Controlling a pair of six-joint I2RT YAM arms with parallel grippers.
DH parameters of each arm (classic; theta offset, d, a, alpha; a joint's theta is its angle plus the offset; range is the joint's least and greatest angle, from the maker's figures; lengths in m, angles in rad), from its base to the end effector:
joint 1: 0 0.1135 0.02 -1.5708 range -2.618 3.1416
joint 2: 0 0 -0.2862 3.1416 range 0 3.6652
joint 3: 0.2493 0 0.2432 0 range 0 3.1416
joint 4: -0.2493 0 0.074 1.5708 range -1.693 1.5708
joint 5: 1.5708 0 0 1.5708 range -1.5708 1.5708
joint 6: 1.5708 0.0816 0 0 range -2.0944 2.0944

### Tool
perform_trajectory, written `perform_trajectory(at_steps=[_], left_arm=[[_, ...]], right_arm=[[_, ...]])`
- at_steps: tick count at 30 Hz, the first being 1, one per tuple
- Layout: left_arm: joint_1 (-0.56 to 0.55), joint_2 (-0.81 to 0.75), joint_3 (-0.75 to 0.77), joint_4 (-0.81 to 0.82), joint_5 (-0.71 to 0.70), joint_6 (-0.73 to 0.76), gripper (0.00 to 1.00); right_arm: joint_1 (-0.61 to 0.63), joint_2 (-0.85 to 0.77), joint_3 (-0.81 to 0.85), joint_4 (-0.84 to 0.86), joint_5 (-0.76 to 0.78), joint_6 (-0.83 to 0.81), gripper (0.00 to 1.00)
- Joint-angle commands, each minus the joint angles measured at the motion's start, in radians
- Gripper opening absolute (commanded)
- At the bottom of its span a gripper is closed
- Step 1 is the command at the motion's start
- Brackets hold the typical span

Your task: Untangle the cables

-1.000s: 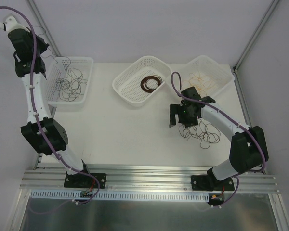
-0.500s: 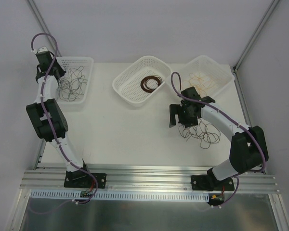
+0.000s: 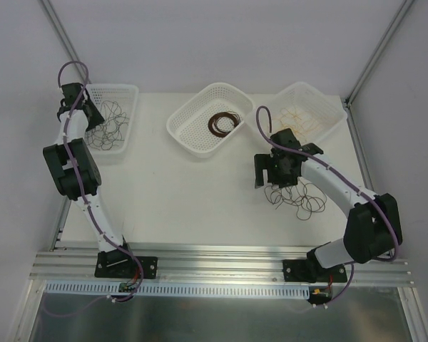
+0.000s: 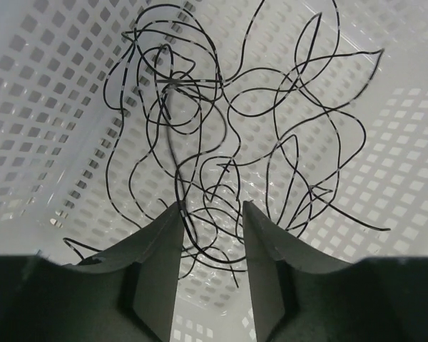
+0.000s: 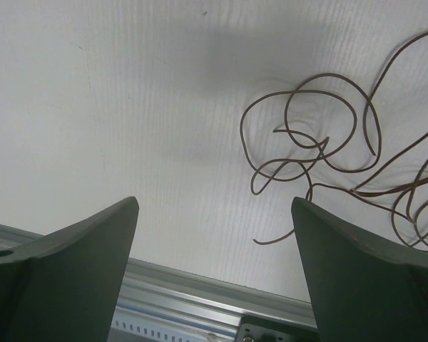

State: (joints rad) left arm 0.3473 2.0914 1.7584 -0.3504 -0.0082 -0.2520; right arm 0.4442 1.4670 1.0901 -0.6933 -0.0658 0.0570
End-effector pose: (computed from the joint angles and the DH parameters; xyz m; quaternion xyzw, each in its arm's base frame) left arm 0.4938 0.1794 0.2432 -0.2683 0.8624 0.0241 0.4286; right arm 0.2741 0.1364 0.2309 -0.1943 0.9487 0.0923 0.2319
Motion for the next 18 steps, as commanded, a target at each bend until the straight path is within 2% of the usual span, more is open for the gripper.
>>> perform_trajectory(at_steps=[1,2,8,11,12,14,18], left_arm=[[0.002,-0.100,0.050,-0.027,0.005,-0.001,0.39],[0.002,-0.117,0.053,-0.030,0.005,0.000,0.46],[0.001,-0.244,0.030,-0.051,0.004,0.011,0.64],[0.002,-0.316,-0.023,-0.061,0.031,0.000,0.77],[0.002,-0.362,-0.043,-0.062,0.037,-0.004,0.86],[-0.001,-0.415,-0.110,-0.062,0.074,-0.024,0.95],[-0.014,-0.589,-0.249,-0.064,0.146,-0.055,0.99]], right_arm=[[0.007,-0.060,0.050,-0.051,0.058,-0.026,0.93],[0.005,-0.069,0.054,-0.052,0.058,-0.028,0.93],[0.001,-0.105,0.065,-0.057,0.107,-0.025,0.93],[-0.013,-0.131,0.062,-0.060,0.133,-0.020,0.93],[-0.019,-0.138,0.053,-0.061,0.139,-0.019,0.93],[-0.047,-0.163,0.039,-0.061,0.155,-0.002,0.93],[-0.120,-0.204,-0.012,-0.078,0.191,0.046,0.93]])
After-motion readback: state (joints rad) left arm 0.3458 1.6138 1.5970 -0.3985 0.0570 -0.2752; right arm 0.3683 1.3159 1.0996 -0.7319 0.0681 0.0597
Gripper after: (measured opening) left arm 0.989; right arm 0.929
